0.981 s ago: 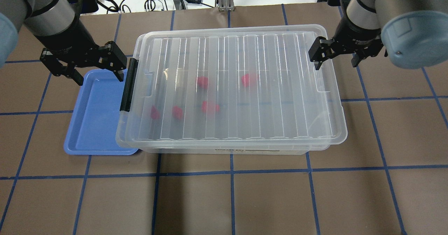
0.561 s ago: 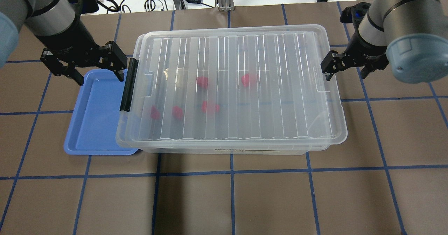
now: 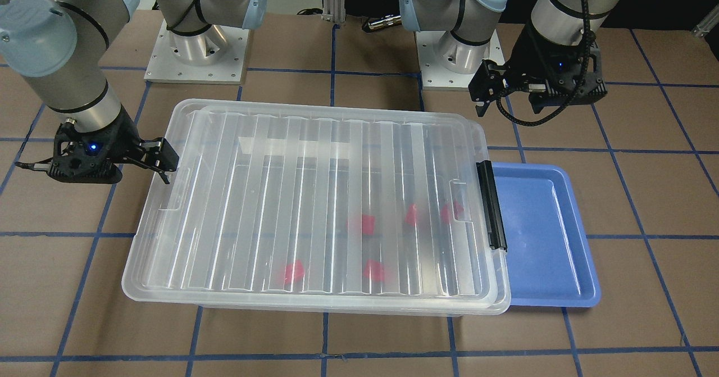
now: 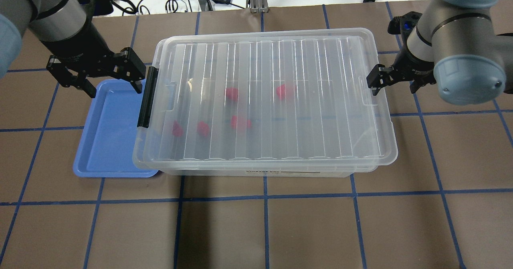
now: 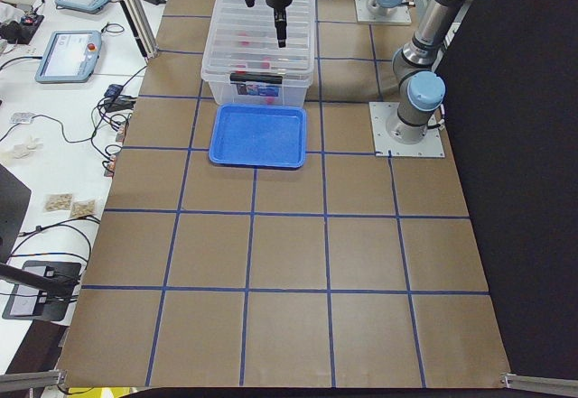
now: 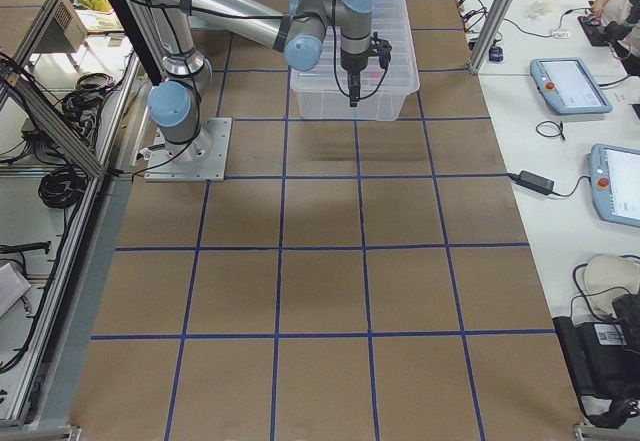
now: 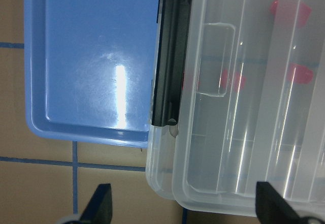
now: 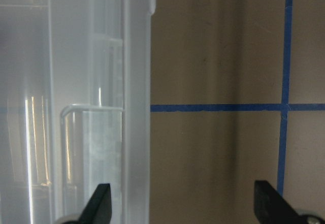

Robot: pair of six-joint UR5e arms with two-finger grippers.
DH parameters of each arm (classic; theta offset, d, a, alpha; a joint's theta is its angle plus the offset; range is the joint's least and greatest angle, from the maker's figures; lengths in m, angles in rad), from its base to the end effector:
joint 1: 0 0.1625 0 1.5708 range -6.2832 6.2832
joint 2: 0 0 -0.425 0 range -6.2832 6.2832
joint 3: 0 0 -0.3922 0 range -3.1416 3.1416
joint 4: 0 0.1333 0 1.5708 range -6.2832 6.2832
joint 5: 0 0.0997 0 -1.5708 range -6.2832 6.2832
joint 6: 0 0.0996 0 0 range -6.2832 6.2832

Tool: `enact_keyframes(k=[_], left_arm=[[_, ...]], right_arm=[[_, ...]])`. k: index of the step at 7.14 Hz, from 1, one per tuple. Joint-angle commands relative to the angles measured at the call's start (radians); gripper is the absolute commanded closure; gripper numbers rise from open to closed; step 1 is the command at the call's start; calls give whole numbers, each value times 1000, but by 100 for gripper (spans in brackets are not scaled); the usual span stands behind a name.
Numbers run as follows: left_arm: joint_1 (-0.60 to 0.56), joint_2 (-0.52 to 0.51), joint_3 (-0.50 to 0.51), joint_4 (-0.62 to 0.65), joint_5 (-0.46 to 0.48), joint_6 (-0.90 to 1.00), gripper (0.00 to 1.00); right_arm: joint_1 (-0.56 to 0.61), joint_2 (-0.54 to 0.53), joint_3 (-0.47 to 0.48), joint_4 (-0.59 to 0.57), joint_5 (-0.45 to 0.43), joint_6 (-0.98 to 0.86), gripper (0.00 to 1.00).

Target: Place red block in blue tray from box

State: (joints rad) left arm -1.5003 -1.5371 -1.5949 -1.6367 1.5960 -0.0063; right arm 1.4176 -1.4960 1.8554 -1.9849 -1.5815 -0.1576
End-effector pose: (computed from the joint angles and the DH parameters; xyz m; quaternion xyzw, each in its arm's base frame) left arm -0.0972 -0.4798 0.4860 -0.0380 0.9988 0.0285 0.0117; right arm 0.0538 -0.5182 0.3544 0.0021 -0.9996 0.0262 0.0095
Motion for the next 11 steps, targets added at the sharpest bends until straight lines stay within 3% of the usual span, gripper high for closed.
enact_keyframes(k=[1,11], left_arm=[[0,0,0,0,-1,0,0],[0,-2,0,0,-1,-1,0]], right_arm=[[-3,2,2,-3,-5,-19,0],[-126,14,-9,-5,-32,-180,0]])
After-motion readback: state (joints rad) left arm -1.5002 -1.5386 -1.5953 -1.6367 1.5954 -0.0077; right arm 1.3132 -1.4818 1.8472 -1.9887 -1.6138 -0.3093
